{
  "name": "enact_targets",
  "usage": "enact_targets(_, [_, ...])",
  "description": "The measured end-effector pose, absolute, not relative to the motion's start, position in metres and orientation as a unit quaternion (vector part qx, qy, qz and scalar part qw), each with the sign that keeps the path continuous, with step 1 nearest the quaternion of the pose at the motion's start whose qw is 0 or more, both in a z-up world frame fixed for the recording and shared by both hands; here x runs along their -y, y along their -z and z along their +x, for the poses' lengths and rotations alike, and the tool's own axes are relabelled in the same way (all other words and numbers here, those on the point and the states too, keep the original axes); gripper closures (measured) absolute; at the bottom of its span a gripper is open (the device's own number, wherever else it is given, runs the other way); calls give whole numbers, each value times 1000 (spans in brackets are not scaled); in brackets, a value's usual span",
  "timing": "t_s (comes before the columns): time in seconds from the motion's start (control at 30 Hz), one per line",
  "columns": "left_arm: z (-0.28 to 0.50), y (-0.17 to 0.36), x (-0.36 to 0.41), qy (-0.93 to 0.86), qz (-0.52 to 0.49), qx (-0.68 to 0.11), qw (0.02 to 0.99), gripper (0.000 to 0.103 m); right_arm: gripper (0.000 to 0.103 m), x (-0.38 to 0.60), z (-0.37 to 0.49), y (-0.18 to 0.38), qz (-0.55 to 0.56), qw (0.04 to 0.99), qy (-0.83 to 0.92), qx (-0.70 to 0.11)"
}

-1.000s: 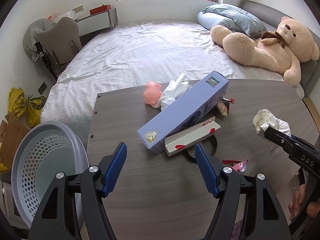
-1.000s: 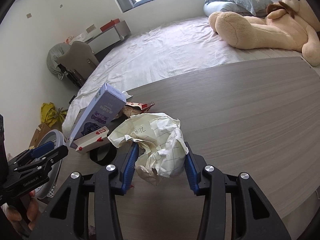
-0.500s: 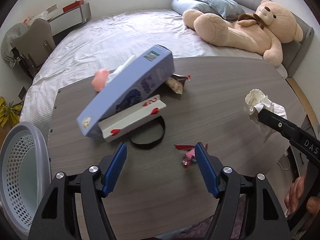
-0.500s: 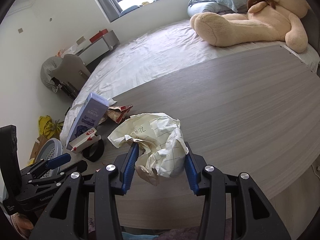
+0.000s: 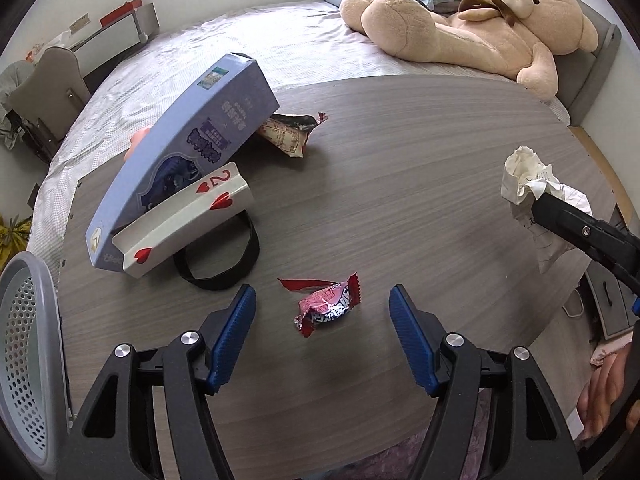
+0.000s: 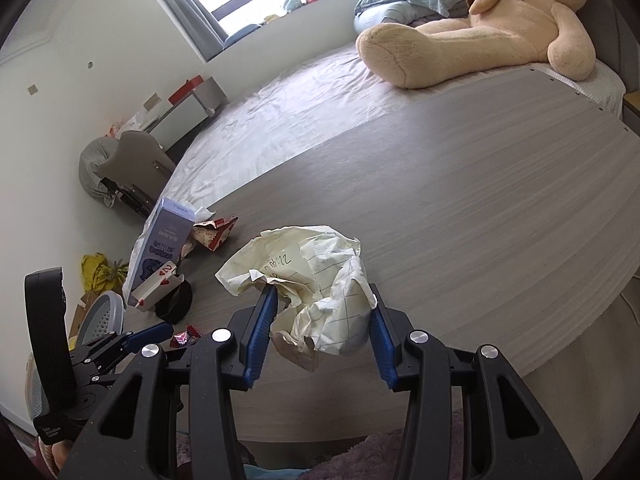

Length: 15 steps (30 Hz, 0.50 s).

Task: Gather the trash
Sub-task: 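Grasp the crumpled paper with the right gripper while the left gripper grasps the red candy wrapper, then carry both items over the grey basket and open both grippers to drop them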

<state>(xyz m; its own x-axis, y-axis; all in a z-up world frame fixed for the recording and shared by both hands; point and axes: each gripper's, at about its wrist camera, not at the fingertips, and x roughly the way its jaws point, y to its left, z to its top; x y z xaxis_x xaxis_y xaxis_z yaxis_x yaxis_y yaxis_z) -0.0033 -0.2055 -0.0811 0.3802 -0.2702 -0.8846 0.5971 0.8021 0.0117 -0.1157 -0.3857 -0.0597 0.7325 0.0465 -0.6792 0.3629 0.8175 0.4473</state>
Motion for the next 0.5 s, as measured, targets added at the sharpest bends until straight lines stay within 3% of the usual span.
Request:
enact_targets(0.27, [-4,85,208,275,166,-496,807,77,59,386,-118,60,291,885,90,-352])
enact_targets(0.5, [-7,78,204,275,162,-486,813,80,59,382,-116,57,286,886,86,-354])
